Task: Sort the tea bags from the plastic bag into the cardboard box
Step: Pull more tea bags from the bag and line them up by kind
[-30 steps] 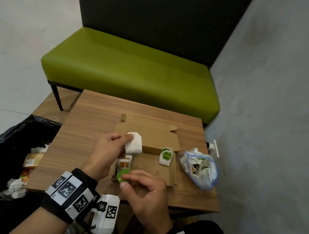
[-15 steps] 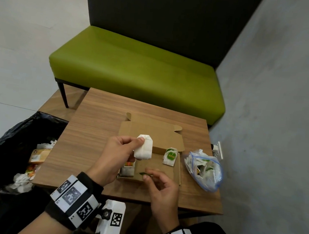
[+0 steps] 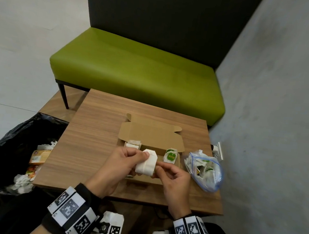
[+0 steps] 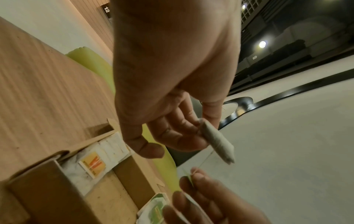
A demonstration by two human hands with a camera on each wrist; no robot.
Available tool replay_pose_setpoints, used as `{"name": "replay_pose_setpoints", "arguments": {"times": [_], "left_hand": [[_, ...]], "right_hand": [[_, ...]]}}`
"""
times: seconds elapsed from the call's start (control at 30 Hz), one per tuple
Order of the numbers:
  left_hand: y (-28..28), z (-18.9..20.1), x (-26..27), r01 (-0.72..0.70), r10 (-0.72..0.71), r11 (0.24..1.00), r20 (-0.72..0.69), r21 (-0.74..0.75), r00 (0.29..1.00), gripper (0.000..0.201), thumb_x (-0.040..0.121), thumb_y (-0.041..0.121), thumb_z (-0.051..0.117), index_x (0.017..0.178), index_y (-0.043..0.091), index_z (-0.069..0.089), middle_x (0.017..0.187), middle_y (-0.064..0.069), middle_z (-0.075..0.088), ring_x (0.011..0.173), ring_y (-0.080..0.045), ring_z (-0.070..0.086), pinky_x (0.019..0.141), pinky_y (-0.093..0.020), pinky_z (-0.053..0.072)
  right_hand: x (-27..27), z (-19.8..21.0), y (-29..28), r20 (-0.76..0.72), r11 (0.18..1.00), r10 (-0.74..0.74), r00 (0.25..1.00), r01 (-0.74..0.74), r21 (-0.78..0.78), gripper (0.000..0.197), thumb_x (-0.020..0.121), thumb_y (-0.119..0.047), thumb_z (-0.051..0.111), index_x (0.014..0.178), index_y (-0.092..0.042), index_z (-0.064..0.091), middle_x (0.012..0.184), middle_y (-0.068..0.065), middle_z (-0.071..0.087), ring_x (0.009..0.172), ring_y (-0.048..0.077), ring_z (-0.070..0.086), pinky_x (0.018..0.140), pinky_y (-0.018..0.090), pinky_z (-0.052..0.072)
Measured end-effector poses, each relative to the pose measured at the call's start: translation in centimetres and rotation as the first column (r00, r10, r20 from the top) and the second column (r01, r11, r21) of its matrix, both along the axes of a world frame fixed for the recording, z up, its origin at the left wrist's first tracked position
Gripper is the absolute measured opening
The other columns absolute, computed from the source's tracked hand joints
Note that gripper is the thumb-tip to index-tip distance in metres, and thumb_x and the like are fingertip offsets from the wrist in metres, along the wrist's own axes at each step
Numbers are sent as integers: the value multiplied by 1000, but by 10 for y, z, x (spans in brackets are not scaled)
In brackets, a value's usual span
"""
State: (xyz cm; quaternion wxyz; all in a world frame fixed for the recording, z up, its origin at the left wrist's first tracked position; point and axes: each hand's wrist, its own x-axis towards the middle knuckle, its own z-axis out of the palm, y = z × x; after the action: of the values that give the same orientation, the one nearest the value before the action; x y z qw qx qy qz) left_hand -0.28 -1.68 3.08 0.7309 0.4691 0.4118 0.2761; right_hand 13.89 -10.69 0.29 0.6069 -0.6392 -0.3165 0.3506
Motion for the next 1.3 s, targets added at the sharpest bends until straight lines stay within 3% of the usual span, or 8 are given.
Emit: {"name": "replay_pose_setpoints", "arguments": {"times": [0.07, 0.13, 0.23, 0.4, 0.63, 0.8, 1.0, 1.3], "left_hand": [[-4, -3, 0, 28, -27, 999, -14, 23, 1000, 25, 90, 20, 68, 83, -3, 73, 81, -21, 70, 72, -23, 60, 66, -35, 47], [-7, -7, 2, 38, -36, 998, -35, 52, 999, 22, 90, 17, 68, 83, -2, 74, 82, -23, 71, 71, -20, 61, 65, -29, 49], [-11, -9, 4, 45, -33, 992, -106, 120, 994, 16, 90, 17, 69, 82, 5, 75, 76, -11, 74, 67, -10, 64, 58, -18, 49], [-11, -15, 8, 53, -13, 976, -185, 211, 983, 14, 89, 16, 71, 79, 7, 76, 76, -14, 74, 64, -10, 63, 57, -18, 47], [-11, -17, 9, 68, -24, 974, -202, 214, 979, 23, 89, 16, 71, 66, 14, 73, 61, 2, 66, 57, -4, 56, 54, -16, 42], [-10, -18, 8, 30, -15, 994, -140, 103, 990, 22, 91, 16, 68, 76, 1, 74, 68, -9, 66, 63, -10, 56, 59, -21, 43], [-9, -17, 7, 52, -37, 995, -164, 83, 986, 20, 91, 13, 66, 78, 2, 75, 71, -14, 69, 66, -11, 60, 60, -20, 47], [-12, -17, 7, 48, -38, 996, -137, 74, 990, 22, 90, 17, 68, 78, -1, 74, 71, -12, 68, 65, -13, 58, 57, -20, 45]], "right_hand": [[2, 2, 4, -37, 1000, -12, 999, 12, 0, 22, 86, 6, 69, 102, -7, 72, 79, 12, 76, 70, 22, 73, 68, 29, 59], [4, 4, 7, -67, 999, -32, 997, 31, -13, 25, 85, 4, 70, 107, -9, 70, 77, 9, 76, 73, 20, 73, 72, 28, 59], [5, 8, 13, -66, 996, -61, 996, 57, -64, 14, 84, 0, 73, 96, -8, 72, 83, 10, 77, 81, 24, 75, 75, 34, 60], [8, 12, 22, -147, 993, -61, 987, 46, -105, 8, 85, 0, 72, 89, -6, 72, 82, 13, 77, 75, 24, 70, 74, 40, 58], [8, 15, 20, 77, 999, 45, 996, -42, -32, 16, 84, 2, 72, 88, -13, 75, 87, 3, 77, 81, 13, 72, 69, 23, 55], [10, 17, 10, 337, 989, 141, 931, -146, -13, 27, 81, 5, 72, 87, -20, 79, 96, -6, 76, 93, 6, 70, 81, 18, 55], [13, 20, 8, 285, 983, 181, 941, -166, -77, 30, 83, 2, 70, 88, -26, 78, 89, -12, 77, 89, 5, 70, 78, 16, 54], [16, 24, 9, 228, 972, 233, 945, -222, -74, 20, 86, -6, 73, 97, -21, 78, 98, -8, 76, 98, 11, 70, 88, 30, 57]]}}
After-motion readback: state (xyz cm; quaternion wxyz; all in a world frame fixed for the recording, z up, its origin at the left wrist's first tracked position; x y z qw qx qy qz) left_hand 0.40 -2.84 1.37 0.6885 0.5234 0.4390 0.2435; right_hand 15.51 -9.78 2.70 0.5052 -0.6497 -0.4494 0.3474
